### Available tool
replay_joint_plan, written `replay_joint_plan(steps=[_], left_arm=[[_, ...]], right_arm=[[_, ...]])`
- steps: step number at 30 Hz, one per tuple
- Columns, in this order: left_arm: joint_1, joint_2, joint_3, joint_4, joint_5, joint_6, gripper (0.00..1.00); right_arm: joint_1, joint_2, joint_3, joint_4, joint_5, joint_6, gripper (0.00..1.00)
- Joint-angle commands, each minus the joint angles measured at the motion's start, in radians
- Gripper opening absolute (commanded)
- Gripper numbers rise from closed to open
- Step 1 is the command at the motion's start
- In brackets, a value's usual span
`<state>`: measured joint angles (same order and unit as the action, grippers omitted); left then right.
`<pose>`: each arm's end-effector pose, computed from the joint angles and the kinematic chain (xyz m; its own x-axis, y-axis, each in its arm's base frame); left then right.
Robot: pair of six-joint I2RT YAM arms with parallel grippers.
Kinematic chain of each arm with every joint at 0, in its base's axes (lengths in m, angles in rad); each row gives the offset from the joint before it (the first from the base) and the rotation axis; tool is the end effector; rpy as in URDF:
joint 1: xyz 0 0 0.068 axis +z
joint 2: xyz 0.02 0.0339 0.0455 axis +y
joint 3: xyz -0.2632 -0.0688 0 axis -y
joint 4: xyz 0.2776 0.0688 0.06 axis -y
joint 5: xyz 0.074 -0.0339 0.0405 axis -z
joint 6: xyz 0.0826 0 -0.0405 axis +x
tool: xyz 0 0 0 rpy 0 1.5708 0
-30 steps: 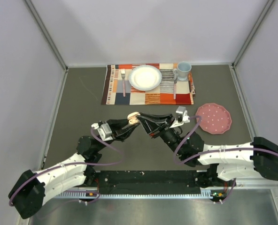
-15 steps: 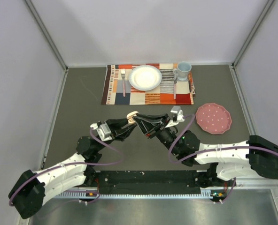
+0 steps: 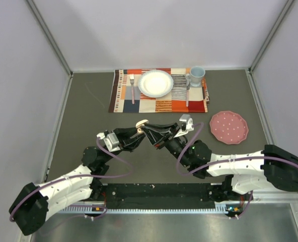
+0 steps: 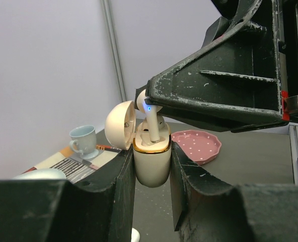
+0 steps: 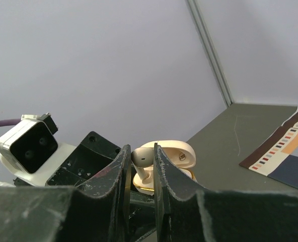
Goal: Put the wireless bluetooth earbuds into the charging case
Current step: Insert the left earbud into the left side groove of the charging case.
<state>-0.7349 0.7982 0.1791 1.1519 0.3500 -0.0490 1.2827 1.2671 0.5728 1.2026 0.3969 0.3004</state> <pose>0.1500 -0.1737 0.2668 0.3348 -0.3646 -0.8689 0.8664 0.4816 0.1318 0.1227 0.3018 0.3062 -0.1012 0.6191 -0.7788 -0.7939 0.4215 0.4382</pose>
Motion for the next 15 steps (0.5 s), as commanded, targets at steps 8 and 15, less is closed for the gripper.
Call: replay_joint_plan(steps=[8, 15], left_arm=[[-0.001, -0.020, -0.009, 0.048, -0.008, 0.006, 0.00], [-0.003, -0.028, -0.013, 0.046, -0.017, 0.009, 0.00]], right_arm=[[0.018, 0.021, 0.059, 0.003, 0.026, 0.005, 0.00], [0.018, 0.034, 0.064, -0.018, 0.042, 0.002, 0.00]])
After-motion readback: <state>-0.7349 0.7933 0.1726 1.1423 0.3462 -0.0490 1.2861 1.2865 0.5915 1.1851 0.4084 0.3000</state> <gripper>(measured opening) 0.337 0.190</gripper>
